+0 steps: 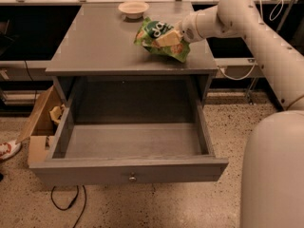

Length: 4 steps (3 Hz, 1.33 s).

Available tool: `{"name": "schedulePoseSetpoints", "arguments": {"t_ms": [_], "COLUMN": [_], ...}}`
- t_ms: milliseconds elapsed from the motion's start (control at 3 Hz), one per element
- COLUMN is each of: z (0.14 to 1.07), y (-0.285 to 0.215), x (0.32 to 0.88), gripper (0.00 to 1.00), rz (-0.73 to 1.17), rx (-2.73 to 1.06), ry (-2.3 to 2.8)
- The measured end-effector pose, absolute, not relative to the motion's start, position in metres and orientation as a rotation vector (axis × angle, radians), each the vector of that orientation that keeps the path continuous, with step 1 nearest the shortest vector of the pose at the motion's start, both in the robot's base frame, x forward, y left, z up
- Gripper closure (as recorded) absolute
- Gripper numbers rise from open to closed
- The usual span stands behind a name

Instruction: Place green rice chip bag into top drawer

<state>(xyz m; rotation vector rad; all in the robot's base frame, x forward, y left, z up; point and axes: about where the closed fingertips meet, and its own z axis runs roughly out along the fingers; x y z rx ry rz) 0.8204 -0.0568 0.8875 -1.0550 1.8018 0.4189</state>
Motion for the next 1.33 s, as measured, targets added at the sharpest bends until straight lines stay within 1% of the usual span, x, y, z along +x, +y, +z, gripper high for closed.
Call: {"name": "schedulePoseSetpoints", "arguments": {"t_ms": [333, 667, 1000, 1333], "z": [0.93, 0.958, 0.956, 0.954], "y": [-0.069, -0.097, -0.124, -0.123], "x": [0.789, 0.745, 0.689, 0.687], "gripper": [1.0, 1.0, 1.0, 1.0], "rz": [0.481, 0.496, 0.55, 0.553], "rx": [-1.062, -1.108, -1.133, -1.135], "ry": [1.698, 1.657, 1.713, 1.715]}}
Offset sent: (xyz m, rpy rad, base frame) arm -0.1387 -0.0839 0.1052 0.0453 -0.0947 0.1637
